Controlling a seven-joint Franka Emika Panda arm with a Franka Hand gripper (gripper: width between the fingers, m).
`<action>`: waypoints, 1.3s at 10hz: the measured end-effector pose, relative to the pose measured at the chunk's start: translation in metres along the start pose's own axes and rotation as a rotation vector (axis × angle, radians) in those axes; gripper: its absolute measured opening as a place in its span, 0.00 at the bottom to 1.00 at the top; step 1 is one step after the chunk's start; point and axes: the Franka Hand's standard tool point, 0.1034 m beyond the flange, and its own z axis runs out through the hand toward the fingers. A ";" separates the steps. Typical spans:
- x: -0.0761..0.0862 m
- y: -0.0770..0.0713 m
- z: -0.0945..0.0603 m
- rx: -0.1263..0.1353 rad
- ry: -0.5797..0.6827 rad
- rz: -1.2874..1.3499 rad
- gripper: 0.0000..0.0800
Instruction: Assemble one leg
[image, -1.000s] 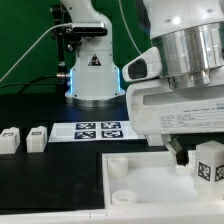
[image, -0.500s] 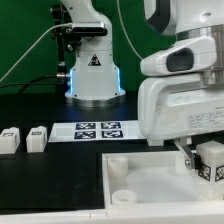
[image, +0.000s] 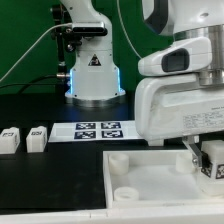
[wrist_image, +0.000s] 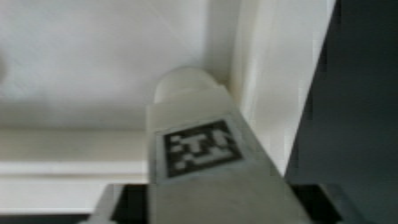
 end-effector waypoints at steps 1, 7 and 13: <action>0.001 0.001 -0.001 0.000 0.000 0.101 0.37; 0.000 0.007 0.002 0.066 -0.043 1.149 0.37; -0.003 -0.001 0.003 0.089 -0.074 1.378 0.66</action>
Offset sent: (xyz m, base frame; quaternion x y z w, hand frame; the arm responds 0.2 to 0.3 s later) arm 0.0039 -0.0058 0.0020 -0.0407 0.0483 0.4217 0.9045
